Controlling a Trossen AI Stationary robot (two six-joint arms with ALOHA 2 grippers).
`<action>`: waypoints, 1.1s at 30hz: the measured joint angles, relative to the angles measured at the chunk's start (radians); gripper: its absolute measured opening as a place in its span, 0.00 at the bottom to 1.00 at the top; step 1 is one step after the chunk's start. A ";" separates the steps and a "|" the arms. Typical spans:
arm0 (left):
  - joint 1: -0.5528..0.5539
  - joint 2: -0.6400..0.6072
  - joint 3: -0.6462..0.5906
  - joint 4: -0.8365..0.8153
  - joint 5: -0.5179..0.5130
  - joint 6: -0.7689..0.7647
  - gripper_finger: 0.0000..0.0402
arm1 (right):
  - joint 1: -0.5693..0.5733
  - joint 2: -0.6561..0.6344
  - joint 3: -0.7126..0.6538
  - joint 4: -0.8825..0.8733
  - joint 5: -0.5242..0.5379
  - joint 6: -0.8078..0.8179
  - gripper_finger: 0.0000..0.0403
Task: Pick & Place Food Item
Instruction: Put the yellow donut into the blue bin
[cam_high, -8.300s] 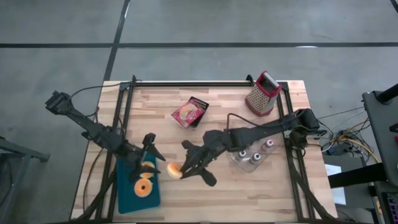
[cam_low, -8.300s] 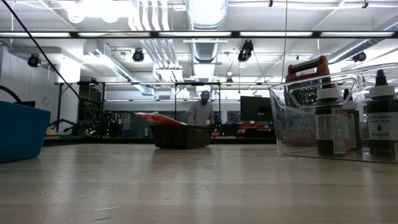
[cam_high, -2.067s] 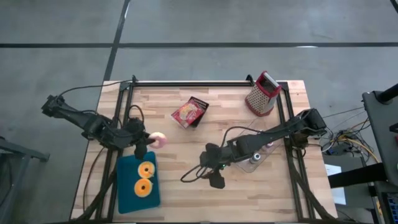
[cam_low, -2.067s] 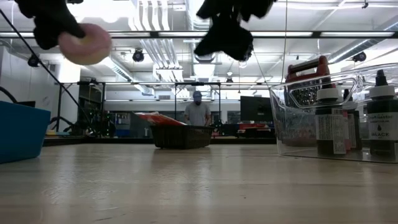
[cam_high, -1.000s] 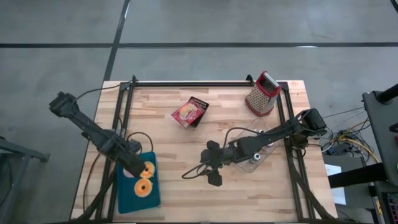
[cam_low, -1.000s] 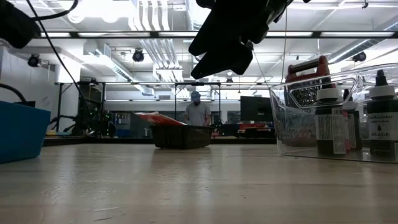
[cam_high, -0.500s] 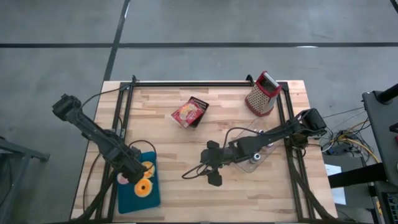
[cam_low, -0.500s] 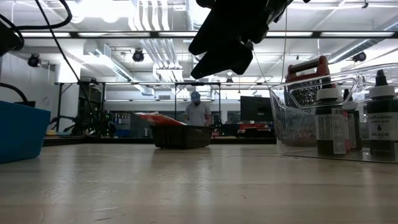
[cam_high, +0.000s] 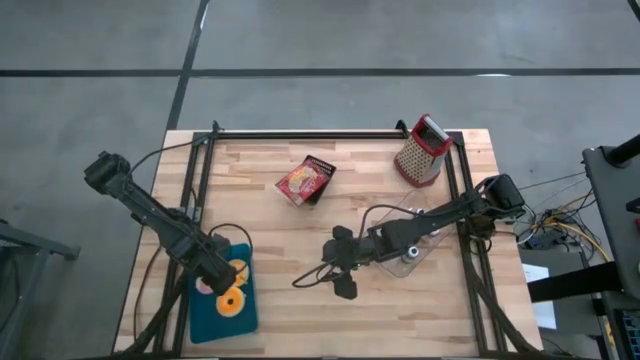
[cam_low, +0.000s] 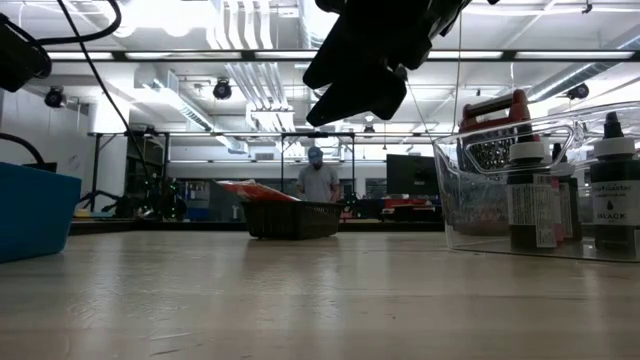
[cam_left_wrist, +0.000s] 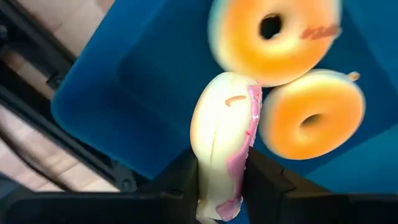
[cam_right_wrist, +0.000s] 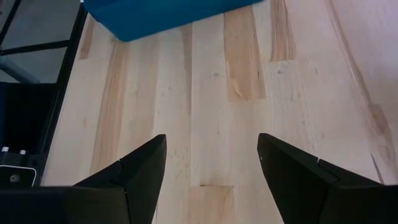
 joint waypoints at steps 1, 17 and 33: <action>0.000 0.000 0.000 0.009 -0.005 0.000 0.25 | 0.000 0.000 0.000 0.000 0.000 0.000 0.62; 0.002 0.001 0.000 0.084 -0.011 0.000 0.25 | -0.002 0.000 0.000 0.000 0.119 0.000 0.61; 0.002 0.000 0.007 0.084 0.014 -0.057 0.25 | 0.000 0.000 0.002 0.001 0.120 0.000 0.63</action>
